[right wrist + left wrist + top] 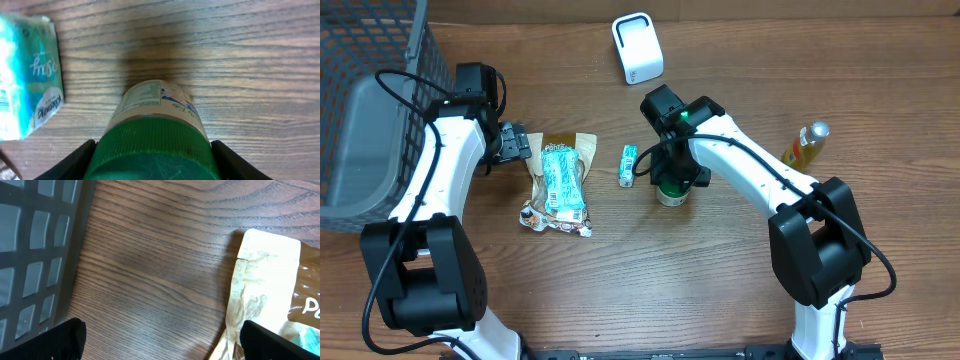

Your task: Scan the item barcode

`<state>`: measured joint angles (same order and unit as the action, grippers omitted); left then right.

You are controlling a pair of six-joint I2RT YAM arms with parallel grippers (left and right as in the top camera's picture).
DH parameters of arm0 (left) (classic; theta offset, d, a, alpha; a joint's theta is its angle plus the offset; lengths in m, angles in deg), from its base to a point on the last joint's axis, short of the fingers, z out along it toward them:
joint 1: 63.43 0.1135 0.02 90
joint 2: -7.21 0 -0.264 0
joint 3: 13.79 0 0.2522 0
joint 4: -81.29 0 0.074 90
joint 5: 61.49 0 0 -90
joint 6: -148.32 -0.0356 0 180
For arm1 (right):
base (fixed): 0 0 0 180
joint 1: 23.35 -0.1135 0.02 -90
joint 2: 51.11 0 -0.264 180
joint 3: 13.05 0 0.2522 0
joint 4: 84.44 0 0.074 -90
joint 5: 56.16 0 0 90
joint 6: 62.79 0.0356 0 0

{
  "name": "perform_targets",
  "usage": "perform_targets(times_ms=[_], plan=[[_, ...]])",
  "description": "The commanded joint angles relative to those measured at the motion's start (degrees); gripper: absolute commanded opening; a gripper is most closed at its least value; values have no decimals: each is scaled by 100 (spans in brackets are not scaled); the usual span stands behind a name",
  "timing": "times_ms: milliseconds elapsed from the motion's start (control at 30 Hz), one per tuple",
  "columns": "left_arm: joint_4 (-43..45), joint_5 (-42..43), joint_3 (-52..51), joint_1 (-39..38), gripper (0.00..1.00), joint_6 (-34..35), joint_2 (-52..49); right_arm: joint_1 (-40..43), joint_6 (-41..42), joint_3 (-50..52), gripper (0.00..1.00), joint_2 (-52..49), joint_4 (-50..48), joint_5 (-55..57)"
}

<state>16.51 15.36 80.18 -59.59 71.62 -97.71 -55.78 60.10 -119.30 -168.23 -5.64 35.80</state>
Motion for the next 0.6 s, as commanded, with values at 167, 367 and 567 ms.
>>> perform_targets(times_ms=[167, 367, 567], plan=[[11, -76, 31, -22, 100, -22, 4, -28, 1058, -48, 58, -2, -24, 350], [11, -76, 31, -22, 100, -24, 4, -31, 1021, -48, 65, -2, -15, 352], [11, -76, 31, -22, 100, -22, 4, -31, 748, -46, 73, -4, 44, 332]])
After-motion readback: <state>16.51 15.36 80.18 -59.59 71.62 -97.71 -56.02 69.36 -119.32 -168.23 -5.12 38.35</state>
